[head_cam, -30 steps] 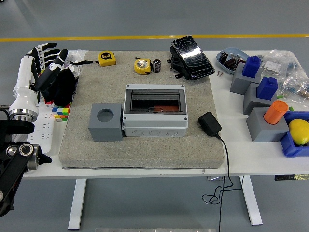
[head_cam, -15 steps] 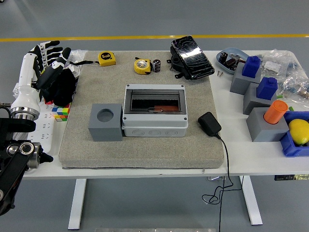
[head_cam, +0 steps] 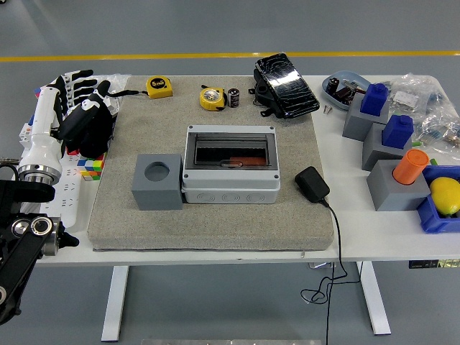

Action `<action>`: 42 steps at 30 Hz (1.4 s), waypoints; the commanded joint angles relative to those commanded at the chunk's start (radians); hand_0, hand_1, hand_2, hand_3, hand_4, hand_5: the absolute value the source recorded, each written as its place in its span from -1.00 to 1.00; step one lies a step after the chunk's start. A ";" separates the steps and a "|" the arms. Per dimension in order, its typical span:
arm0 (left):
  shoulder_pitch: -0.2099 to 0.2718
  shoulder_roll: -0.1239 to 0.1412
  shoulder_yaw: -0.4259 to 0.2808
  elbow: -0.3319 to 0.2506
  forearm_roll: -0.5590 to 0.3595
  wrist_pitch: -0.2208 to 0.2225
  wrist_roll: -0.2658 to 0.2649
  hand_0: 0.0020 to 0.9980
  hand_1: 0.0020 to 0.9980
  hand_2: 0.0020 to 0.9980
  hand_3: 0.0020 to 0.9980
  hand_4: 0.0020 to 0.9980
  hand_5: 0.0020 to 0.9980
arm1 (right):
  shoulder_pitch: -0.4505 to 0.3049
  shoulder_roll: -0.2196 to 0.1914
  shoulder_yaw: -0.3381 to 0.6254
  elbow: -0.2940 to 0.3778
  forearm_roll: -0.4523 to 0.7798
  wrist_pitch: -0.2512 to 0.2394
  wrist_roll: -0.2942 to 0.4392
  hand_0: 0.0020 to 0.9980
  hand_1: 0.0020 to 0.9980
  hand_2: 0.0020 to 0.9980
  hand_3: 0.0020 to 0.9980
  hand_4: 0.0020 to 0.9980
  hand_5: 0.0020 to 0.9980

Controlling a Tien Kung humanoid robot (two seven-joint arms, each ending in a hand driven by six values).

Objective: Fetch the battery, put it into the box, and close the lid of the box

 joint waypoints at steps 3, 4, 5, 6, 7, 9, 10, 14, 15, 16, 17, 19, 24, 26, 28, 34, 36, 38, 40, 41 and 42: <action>0.008 -0.002 -0.008 -0.001 0.001 0.000 0.000 0.42 0.45 0.42 0.48 0.80 0.19 | -0.004 0.004 0.002 -0.002 0.001 -0.002 0.001 0.30 0.34 0.36 0.17 0.99 0.14; 0.011 -0.004 -0.011 -0.001 0.002 0.000 0.000 0.42 0.45 0.42 0.47 0.80 0.19 | -0.005 0.005 0.003 -0.001 0.001 -0.004 0.002 0.31 0.34 0.36 0.16 0.99 0.14; 0.013 -0.005 -0.015 -0.002 0.002 0.000 -0.001 0.42 0.45 0.42 0.47 0.80 0.19 | -0.006 0.006 0.003 -0.001 0.002 -0.006 0.003 0.31 0.34 0.36 0.16 0.99 0.14; 0.014 -0.007 -0.017 -0.002 0.002 0.000 -0.001 0.42 0.45 0.42 0.47 0.80 0.19 | -0.006 0.007 0.003 -0.001 0.002 -0.008 0.003 0.31 0.34 0.36 0.16 0.99 0.14; 0.015 -0.008 -0.018 -0.002 0.002 0.000 -0.001 0.42 0.45 0.42 0.47 0.80 0.19 | -0.006 0.007 0.003 -0.001 0.002 -0.009 0.004 0.31 0.34 0.36 0.16 0.99 0.14; 0.015 -0.008 -0.015 -0.002 0.002 0.000 0.000 0.42 0.45 0.42 0.47 0.80 0.19 | -0.007 0.008 0.003 -0.002 0.003 -0.014 0.006 0.31 0.34 0.36 0.16 0.99 0.14; 0.015 -0.008 -0.014 -0.001 0.001 -0.001 0.000 0.42 0.46 0.42 0.47 0.80 0.19 | -0.008 0.008 0.002 -0.003 0.005 -0.016 0.007 0.34 0.33 0.34 0.14 0.98 0.13; 0.012 -0.010 -0.012 -0.001 -0.002 -0.001 0.000 0.42 0.46 0.42 0.47 0.80 0.19 | -0.007 0.007 0.002 -0.004 0.008 -0.022 0.010 0.34 0.33 0.34 0.14 0.98 0.13; 0.012 -0.010 -0.012 -0.001 -0.002 -0.001 0.000 0.42 0.46 0.42 0.47 0.80 0.19 | -0.007 0.008 0.003 -0.005 0.008 -0.022 0.010 0.34 0.33 0.34 0.14 0.98 0.13; 0.011 -0.011 -0.012 0.000 -0.001 -0.001 0.001 0.42 0.46 0.42 0.47 0.80 0.19 | -0.007 0.008 0.003 -0.005 0.009 -0.023 0.011 0.34 0.32 0.33 0.14 0.97 0.13; 0.011 -0.011 -0.011 0.001 -0.001 -0.002 0.002 0.42 0.46 0.42 0.47 0.80 0.19 | -0.008 0.008 0.001 -0.006 0.011 -0.023 0.012 0.34 0.32 0.33 0.14 0.97 0.13; 0.010 -0.011 -0.010 0.002 -0.001 -0.002 0.002 0.42 0.46 0.42 0.47 0.80 0.19 | -0.010 0.010 -0.001 -0.007 0.012 -0.023 0.011 0.34 0.32 0.33 0.14 0.97 0.13; 0.010 -0.011 -0.011 0.001 -0.001 -0.003 0.004 0.42 0.46 0.42 0.47 0.80 0.19 | -0.013 0.010 0.001 -0.005 0.011 -0.023 0.012 0.34 0.32 0.33 0.14 0.97 0.13; 0.009 -0.011 -0.011 0.001 -0.002 -0.004 0.005 0.42 0.46 0.42 0.47 0.80 0.19 | -0.012 0.010 0.001 -0.006 0.011 -0.023 0.012 0.34 0.32 0.33 0.14 0.97 0.13; 0.008 -0.011 -0.012 0.001 -0.003 -0.004 0.004 0.42 0.46 0.42 0.47 0.80 0.20 | -0.010 0.010 0.003 -0.005 0.010 -0.025 0.013 0.34 0.32 0.33 0.14 0.97 0.13; 0.005 -0.009 -0.013 -0.001 -0.004 -0.004 0.004 0.42 0.46 0.42 0.47 0.80 0.19 | -0.010 0.011 0.006 -0.004 0.010 -0.026 0.014 0.34 0.32 0.33 0.14 0.96 0.12; 0.004 -0.010 -0.013 -0.002 -0.004 -0.004 0.004 0.42 0.46 0.42 0.47 0.80 0.19 | -0.010 0.012 0.007 -0.004 0.011 -0.027 0.015 0.34 0.32 0.33 0.14 0.96 0.12; 0.004 -0.010 -0.013 -0.002 -0.004 -0.005 0.005 0.42 0.46 0.42 0.47 0.80 0.19 | -0.011 0.012 0.006 -0.005 0.011 -0.026 0.014 0.34 0.32 0.33 0.14 0.96 0.12; 0.004 -0.010 -0.013 -0.002 -0.004 -0.007 0.006 0.42 0.45 0.42 0.47 0.80 0.20 | -0.011 0.012 0.006 -0.004 0.012 -0.022 0.013 0.33 0.32 0.33 0.14 0.96 0.12; 0.004 -0.010 -0.013 -0.002 -0.004 -0.007 0.006 0.42 0.45 0.42 0.47 0.80 0.20 | -0.010 0.013 0.006 -0.004 0.010 -0.022 0.012 0.33 0.32 0.33 0.14 0.96 0.12; 0.004 -0.010 -0.014 -0.002 -0.004 -0.007 0.006 0.42 0.45 0.42 0.47 0.80 0.20 | -0.010 0.013 0.007 -0.004 0.005 -0.022 0.012 0.33 0.32 0.33 0.14 0.96 0.12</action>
